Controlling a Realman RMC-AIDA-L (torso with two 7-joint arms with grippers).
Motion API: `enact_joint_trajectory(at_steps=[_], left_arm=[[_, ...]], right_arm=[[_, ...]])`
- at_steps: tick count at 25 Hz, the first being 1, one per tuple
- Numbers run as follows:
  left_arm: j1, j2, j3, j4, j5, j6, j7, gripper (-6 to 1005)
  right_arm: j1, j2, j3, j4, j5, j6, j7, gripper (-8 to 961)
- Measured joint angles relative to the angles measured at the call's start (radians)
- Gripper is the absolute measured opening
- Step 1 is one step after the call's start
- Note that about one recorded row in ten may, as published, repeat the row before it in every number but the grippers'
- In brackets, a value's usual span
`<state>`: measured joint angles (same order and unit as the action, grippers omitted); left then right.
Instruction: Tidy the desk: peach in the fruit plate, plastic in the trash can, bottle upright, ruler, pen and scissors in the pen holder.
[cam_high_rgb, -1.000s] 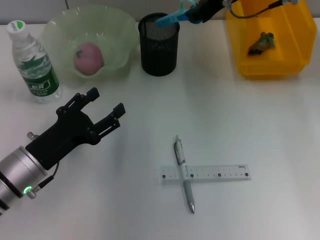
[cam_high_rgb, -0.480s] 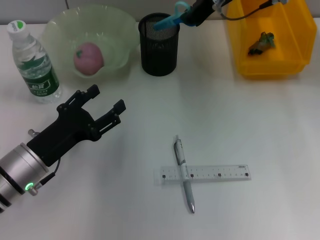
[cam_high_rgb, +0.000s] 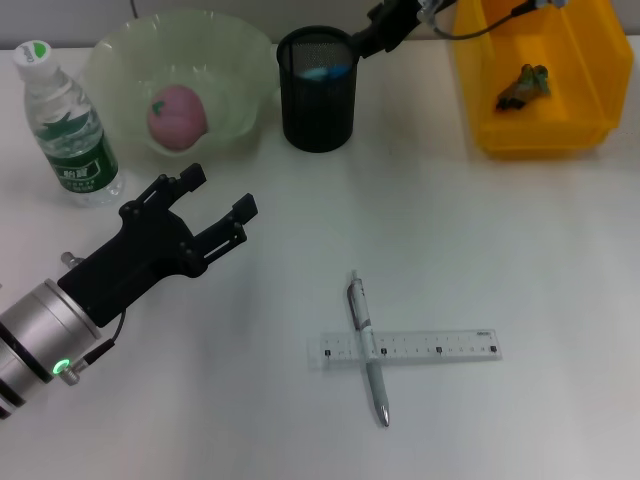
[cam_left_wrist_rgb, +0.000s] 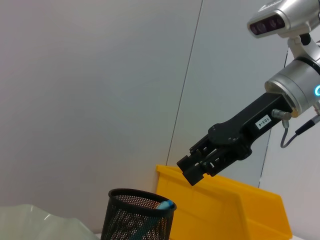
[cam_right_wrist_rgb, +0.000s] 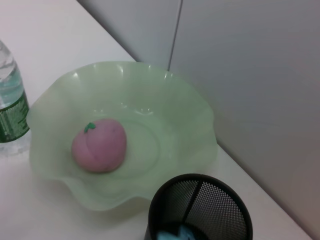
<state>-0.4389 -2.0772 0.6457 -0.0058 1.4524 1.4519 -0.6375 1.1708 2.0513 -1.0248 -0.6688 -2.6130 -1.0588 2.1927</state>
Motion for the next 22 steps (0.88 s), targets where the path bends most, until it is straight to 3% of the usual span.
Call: enact_joint_trajectory(at_steps=[2, 11, 12, 13, 16, 17, 18, 20, 22], left_arm=[[0.0, 0.001, 0.0, 0.002, 0.0, 0.0, -0.006, 840], [0.013, 0.006, 0.01, 0.035, 0.002, 0.0, -0.007, 840], [0.018, 0.008, 0.01, 0.044, 0.002, 0.0, -0.007, 840], [0.018, 0.008, 0.01, 0.044, 0.002, 0.0, -0.007, 841], [0.019, 0.01, 0.01, 0.059, 0.002, -0.003, -0.015, 841], [0.018, 0.01, 0.011, 0.07, 0.002, -0.006, -0.024, 841], [0.018, 0.01, 0.011, 0.07, 0.002, -0.006, -0.024, 841], [0.016, 0.011, 0.011, 0.075, 0.002, -0.008, -0.034, 841], [0.016, 0.011, 0.014, 0.086, 0.002, -0.008, -0.042, 841]], right_arm=[[-0.018, 0.001, 0.003, -0.029, 0.011, 0.004, -0.004, 473], [-0.181, 0.021, -0.005, -0.256, 0.159, -0.02, -0.019, 481], [-0.247, 0.023, -0.006, -0.311, 0.24, -0.022, -0.032, 482], [-0.247, 0.023, -0.006, -0.311, 0.24, -0.022, -0.032, 483], [-0.347, 0.024, -0.001, -0.37, 0.427, -0.034, -0.088, 484], [-0.417, 0.024, 0.006, -0.389, 0.575, -0.065, -0.148, 485], [-0.417, 0.024, 0.006, -0.389, 0.575, -0.065, -0.148, 485], [-0.501, 0.018, 0.023, -0.377, 0.755, -0.134, -0.246, 485], [-0.54, 0.014, 0.044, -0.348, 0.835, -0.191, -0.298, 484]])
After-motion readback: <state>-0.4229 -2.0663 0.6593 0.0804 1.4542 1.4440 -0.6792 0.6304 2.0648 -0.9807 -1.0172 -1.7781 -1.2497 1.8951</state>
